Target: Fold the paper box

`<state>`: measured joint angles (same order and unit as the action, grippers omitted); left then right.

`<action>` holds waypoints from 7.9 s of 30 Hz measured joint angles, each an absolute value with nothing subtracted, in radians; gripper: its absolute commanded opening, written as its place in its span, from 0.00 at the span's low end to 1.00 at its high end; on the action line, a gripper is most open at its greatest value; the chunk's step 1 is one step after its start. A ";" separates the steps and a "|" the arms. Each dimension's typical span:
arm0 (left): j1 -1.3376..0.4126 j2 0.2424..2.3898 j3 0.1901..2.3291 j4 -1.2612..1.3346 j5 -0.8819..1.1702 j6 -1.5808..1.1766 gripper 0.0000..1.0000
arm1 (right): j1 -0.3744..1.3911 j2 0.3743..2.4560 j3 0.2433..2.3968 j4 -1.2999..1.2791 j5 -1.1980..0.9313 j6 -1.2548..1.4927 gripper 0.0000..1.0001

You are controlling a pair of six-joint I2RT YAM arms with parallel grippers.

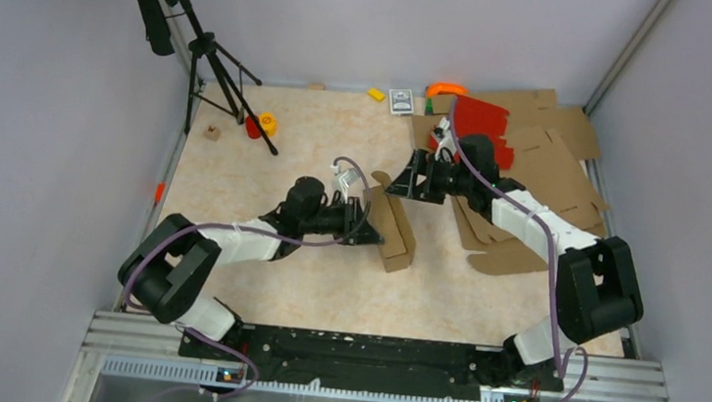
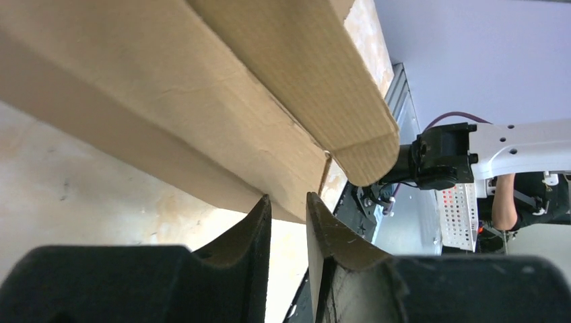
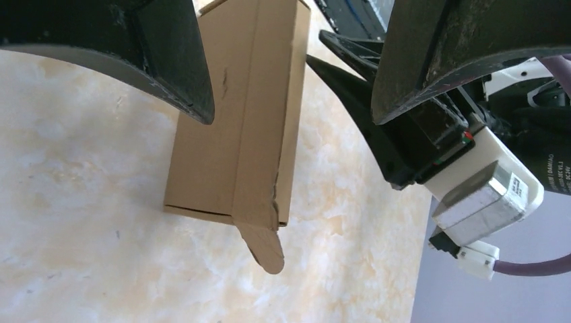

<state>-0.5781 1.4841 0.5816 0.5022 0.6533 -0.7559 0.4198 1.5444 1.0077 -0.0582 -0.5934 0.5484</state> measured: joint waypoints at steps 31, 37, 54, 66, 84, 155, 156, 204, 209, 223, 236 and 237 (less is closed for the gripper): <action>-0.413 1.431 0.944 0.087 0.396 -0.291 0.56 | 0.445 1.214 0.981 -0.545 -0.282 0.342 0.77; -0.415 1.589 1.114 -0.004 0.443 -0.101 0.57 | 0.459 1.178 0.923 -0.585 -0.281 0.362 0.74; -0.415 1.749 1.259 -0.169 0.659 0.138 0.42 | 0.576 1.234 0.996 -0.578 -0.210 0.252 0.98; -0.419 1.761 1.278 -0.200 0.669 0.155 0.16 | 0.677 1.412 1.077 -0.524 -0.121 0.088 0.98; -0.454 1.761 1.349 -0.313 0.584 0.121 0.00 | 0.797 1.506 1.076 -0.479 0.010 0.028 0.79; -0.543 1.676 1.176 -0.233 0.323 -0.047 0.00 | 0.709 1.313 0.986 -0.696 0.342 0.317 0.34; -0.544 1.675 1.176 -0.235 0.319 -0.047 0.00 | 0.704 1.316 0.982 -0.687 0.343 0.319 0.32; -0.626 1.726 1.249 -0.259 0.149 -0.100 0.28 | 0.540 1.386 1.070 -0.723 0.038 0.385 0.00; -0.630 1.733 1.257 -0.259 0.129 -0.101 0.28 | 0.538 1.397 1.083 -0.741 0.008 0.390 0.00; -0.648 1.733 1.259 -0.260 0.068 -0.094 0.27 | 0.464 1.446 1.126 -0.757 -0.092 0.508 0.00; -0.680 1.750 1.285 -0.272 -0.004 -0.097 0.26 | 0.452 1.461 1.135 -0.757 -0.069 0.654 0.00; -0.681 1.753 1.289 -0.273 -0.007 -0.098 0.26 | 0.451 1.461 1.135 -0.756 -0.067 0.662 0.00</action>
<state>-0.6807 1.7527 1.2888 -0.2729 -0.0067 -0.0978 0.4515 1.4609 1.1351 -0.7563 -0.0666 0.6617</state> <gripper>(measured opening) 0.269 0.009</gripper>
